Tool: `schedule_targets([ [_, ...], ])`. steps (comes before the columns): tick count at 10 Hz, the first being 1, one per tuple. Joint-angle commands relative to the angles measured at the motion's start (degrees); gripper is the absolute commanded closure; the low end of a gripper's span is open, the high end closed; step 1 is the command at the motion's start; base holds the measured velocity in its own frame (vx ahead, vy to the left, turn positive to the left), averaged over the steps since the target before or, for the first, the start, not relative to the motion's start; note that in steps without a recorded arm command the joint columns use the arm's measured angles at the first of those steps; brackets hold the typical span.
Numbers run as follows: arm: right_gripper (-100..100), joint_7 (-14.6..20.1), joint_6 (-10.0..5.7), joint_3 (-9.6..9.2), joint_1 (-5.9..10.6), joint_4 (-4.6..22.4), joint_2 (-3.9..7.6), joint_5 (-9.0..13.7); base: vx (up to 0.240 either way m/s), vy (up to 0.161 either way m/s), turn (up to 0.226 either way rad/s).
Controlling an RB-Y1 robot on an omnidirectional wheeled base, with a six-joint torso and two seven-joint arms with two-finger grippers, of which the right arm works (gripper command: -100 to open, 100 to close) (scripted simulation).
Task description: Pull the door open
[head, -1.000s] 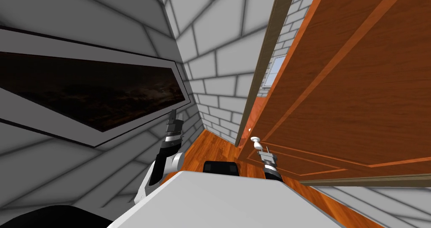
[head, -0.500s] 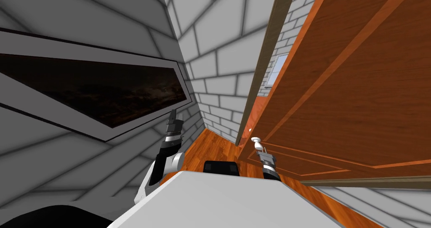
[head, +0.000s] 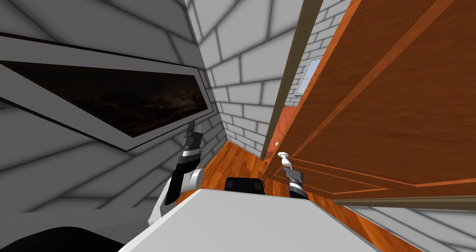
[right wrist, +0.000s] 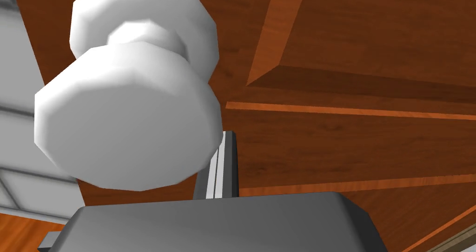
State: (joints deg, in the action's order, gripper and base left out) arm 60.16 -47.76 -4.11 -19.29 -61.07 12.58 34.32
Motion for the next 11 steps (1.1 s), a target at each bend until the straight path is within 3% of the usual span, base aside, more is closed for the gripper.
schedule_targets([
  [1, -100, 2.9, -1.48, -1.76, 1.22, -0.2, -0.75, 0.5, -0.04, -0.003, 0.046],
  [6, -100, 9.7, -1.32, -3.37, 0.48, -1.5, -1.2, 3.6, -0.059, -0.01, 0.035],
  [10, -100, 11.3, -1.27, -3.83, 0.27, -1.8, -1.33, 4.5, -0.022, -0.009, 0.014],
  [11, -100, 10.8, -0.55, -2.49, -0.68, -0.9, -0.52, 5.0, -0.001, -0.034, -0.033],
])
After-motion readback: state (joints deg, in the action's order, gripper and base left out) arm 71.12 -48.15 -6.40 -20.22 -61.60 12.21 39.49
